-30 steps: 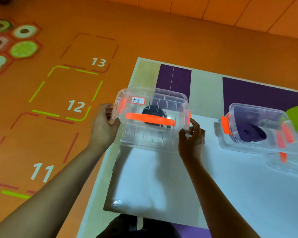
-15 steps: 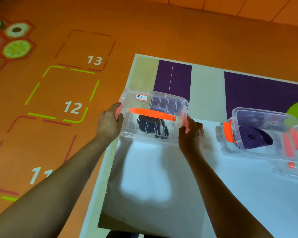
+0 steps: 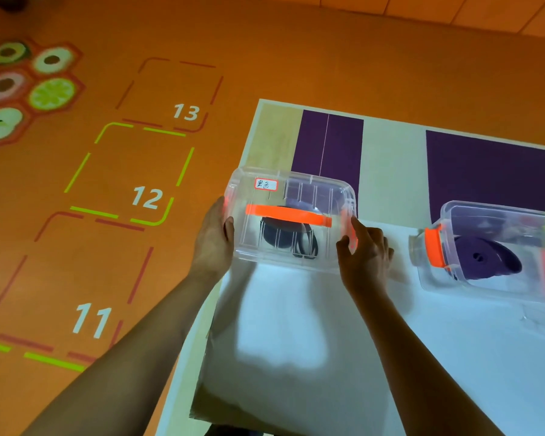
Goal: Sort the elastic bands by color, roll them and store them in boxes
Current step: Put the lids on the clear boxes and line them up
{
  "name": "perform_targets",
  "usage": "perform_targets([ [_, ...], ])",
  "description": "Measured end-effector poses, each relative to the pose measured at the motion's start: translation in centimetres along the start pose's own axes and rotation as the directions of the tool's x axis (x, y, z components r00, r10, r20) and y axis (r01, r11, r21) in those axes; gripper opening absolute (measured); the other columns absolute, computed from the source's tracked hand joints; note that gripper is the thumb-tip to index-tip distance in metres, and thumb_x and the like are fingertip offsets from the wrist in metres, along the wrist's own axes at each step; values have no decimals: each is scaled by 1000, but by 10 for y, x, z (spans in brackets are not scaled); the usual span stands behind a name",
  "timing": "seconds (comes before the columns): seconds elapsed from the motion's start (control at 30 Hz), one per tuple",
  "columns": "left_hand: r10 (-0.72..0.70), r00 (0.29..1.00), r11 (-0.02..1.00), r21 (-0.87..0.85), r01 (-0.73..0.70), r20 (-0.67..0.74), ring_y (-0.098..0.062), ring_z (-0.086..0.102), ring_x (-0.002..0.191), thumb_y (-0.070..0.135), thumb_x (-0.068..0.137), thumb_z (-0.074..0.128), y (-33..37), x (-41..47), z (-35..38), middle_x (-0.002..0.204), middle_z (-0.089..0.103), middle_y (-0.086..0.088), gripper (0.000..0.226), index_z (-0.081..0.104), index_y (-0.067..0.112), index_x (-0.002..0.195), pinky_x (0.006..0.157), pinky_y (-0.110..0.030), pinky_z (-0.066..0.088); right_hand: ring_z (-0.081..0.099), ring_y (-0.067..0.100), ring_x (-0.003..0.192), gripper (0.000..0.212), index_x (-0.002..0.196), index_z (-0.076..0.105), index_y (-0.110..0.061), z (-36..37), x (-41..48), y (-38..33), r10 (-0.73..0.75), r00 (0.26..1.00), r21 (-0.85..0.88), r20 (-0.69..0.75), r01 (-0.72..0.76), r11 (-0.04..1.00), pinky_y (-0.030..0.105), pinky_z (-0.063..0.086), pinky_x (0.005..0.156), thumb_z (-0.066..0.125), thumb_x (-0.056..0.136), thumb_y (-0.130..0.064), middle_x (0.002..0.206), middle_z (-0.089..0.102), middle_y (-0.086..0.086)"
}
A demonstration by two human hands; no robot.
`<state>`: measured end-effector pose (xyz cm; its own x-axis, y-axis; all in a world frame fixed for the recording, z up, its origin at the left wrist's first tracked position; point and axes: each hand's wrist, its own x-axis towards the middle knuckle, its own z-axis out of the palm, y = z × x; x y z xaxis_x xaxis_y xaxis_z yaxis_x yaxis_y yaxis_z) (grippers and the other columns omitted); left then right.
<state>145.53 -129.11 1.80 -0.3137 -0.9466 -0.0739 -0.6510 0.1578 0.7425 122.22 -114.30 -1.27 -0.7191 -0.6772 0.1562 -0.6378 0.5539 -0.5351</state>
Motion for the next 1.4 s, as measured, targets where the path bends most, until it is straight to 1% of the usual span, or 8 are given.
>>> perform_targets([
  [0.43, -130, 985, 988, 70, 138, -110, -38, 67, 108, 34, 105, 46, -5, -5, 0, 123, 70, -13, 37, 56, 14, 135, 88, -46, 55, 62, 40, 97, 46, 132, 65, -6, 4, -1, -3, -46, 996, 58, -74, 51, 997, 46, 46, 85, 70, 87, -4, 105, 68, 19],
  [0.7, -217, 974, 938, 264, 225, -59, -45, 45, 129, 35, 103, 50, -7, -1, 0, 147, 37, -19, 46, 54, 14, 143, 106, -47, 41, 62, 40, 97, 39, 125, 68, -13, 0, 1, -5, 10, 1000, 33, -26, -9, 999, 47, 45, 88, 72, 86, -13, 107, 67, 15],
  [0.8, -328, 944, 945, 5, 328, -27, -36, 41, 137, 31, 96, 65, -9, 12, -5, 152, 34, -19, 67, 36, 18, 155, 111, -46, 40, 59, 35, 110, 51, 132, 59, -18, -1, 6, -5, 179, 982, 133, 61, -186, 974, 48, 45, 96, 76, 85, -27, 120, 63, 13],
  [0.9, -518, 852, 802, -302, 516, 79, -35, 52, 131, 20, 91, 71, -4, 27, -6, 139, 53, -13, 77, 29, 8, 155, 105, -43, 46, 57, 32, 124, 76, 151, 40, -16, -7, 15, -2, 458, 810, 336, 366, -574, 747, 49, 47, 105, 77, 88, -40, 138, 57, 12],
  [1.03, -397, 914, 878, -254, 406, 87, -28, 59, 105, 5, 92, 67, 1, 27, -8, 124, 60, -6, 54, 51, 7, 144, 92, -37, 51, 66, 28, 98, 42, 129, 63, -5, -11, 19, -4, 359, 836, 309, 415, -500, 809, 28, 49, 73, 68, 96, -30, 106, 67, 7],
  [1.17, -209, 977, 971, -105, 214, 52, -31, 64, 111, 10, 89, 73, -8, 24, -9, 131, 60, -15, 56, 57, 11, 142, 103, -48, 53, 67, 34, 101, 41, 130, 62, -4, -11, 15, -15, 310, 932, 246, 190, -351, 903, 46, 55, 89, 69, 93, -18, 112, 71, 15],
  [1.27, -122, 993, 992, -40, 122, -1, -32, 61, 108, 2, 92, 67, -6, 16, -4, 129, 54, -19, 48, 57, 3, 139, 102, -31, 46, 66, 39, 100, 37, 130, 64, -5, -10, 11, -18, 249, 959, 170, 132, -269, 948, 44, 51, 86, 66, 94, -12, 109, 71, 20],
  [1.4, -72, 997, 997, 19, 72, 2, -37, 59, 113, 0, 94, 63, -4, 16, -4, 129, 50, -20, 43, 58, 0, 137, 109, -41, 46, 65, 41, 105, 41, 134, 62, -7, -11, 11, -22, 213, 971, 137, 112, -227, 964, 44, 50, 89, 66, 94, -11, 113, 71, 21],
])
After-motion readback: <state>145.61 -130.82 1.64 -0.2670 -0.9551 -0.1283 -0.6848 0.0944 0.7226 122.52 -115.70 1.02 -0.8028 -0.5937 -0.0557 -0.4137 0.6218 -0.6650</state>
